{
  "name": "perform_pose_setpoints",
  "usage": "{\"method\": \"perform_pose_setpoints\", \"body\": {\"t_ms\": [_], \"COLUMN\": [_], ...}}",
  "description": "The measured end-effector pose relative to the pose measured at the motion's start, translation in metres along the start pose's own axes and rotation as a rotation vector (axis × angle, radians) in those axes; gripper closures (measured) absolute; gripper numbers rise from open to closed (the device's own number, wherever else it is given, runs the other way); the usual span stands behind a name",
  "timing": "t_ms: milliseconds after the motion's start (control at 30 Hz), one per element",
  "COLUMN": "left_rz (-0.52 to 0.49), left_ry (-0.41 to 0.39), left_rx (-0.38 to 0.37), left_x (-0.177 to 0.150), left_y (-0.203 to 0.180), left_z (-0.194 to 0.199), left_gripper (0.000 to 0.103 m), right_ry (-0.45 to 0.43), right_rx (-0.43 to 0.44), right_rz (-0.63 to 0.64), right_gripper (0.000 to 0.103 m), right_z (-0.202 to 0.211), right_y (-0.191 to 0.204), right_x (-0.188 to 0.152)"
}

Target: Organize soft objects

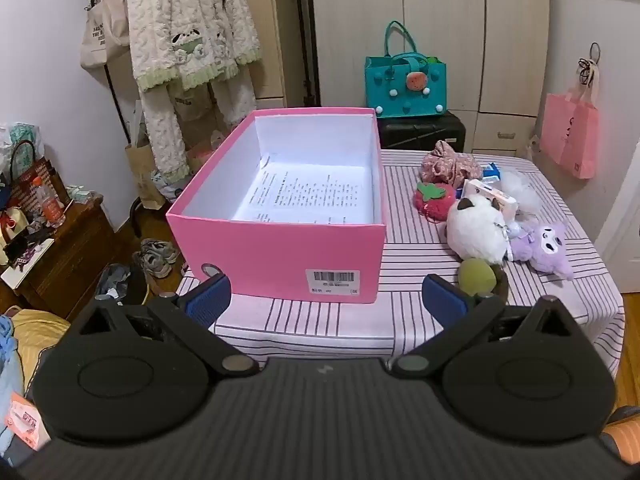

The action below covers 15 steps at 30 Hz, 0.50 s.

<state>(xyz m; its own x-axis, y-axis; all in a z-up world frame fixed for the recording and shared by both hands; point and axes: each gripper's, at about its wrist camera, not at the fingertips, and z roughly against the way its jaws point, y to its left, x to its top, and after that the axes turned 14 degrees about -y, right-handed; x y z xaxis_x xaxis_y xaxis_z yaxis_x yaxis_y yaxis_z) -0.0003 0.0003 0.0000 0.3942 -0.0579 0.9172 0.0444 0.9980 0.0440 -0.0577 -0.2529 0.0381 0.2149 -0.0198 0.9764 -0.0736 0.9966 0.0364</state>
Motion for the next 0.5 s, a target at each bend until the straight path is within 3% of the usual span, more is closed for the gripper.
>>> {"method": "perform_pose_setpoints", "body": {"t_ms": [200, 500], "left_rz": [0.0, -0.018], "left_ry": [0.008, 0.029], "left_rx": [-0.012, -0.009], "left_x": [-0.005, -0.005], "left_y": [0.001, -0.002], "left_z": [-0.001, -0.003], "left_gripper": [0.0, 0.0], "right_ry": [0.025, 0.01], "right_rx": [0.002, 0.016], "right_rz": [-0.059, -0.018], "right_gripper": [0.0, 0.0], "right_z": [-0.004, 0.002], "right_y": [-0.011, -0.006], "right_x": [-0.006, -0.01]}}
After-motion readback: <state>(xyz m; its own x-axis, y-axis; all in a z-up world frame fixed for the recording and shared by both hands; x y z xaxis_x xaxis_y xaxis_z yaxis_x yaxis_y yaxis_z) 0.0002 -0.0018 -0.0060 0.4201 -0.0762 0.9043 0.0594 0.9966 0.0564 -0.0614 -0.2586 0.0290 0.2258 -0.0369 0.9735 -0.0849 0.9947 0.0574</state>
